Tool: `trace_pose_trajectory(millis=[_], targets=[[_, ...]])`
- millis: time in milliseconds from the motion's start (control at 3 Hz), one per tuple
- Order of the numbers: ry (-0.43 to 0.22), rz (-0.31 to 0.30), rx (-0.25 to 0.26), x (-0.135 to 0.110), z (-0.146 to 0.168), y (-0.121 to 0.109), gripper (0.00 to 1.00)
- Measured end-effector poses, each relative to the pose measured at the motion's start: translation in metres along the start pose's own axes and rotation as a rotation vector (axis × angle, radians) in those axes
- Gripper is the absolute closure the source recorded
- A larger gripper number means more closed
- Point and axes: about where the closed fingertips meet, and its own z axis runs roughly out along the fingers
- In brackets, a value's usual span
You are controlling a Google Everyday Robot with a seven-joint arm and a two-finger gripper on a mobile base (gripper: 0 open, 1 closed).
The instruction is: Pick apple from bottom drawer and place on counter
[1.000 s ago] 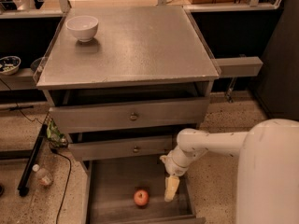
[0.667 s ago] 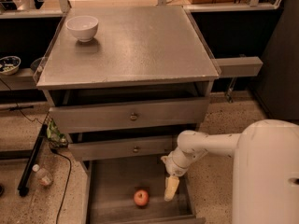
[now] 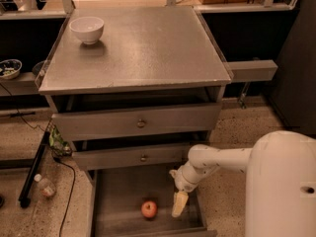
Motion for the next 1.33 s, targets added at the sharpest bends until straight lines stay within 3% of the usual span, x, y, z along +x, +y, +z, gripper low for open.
trace_pose_trajectory(millis=[333, 667, 1333], targets=[[-0.025, 0.051, 0.029, 0.005, 0.033, -0.011, 0.0], [-0.031, 0.054, 0.016, 0.004, 0.042, -0.011, 0.0], [-0.06, 0.09, 0.038, 0.001, 0.071, -0.023, 0.0]])
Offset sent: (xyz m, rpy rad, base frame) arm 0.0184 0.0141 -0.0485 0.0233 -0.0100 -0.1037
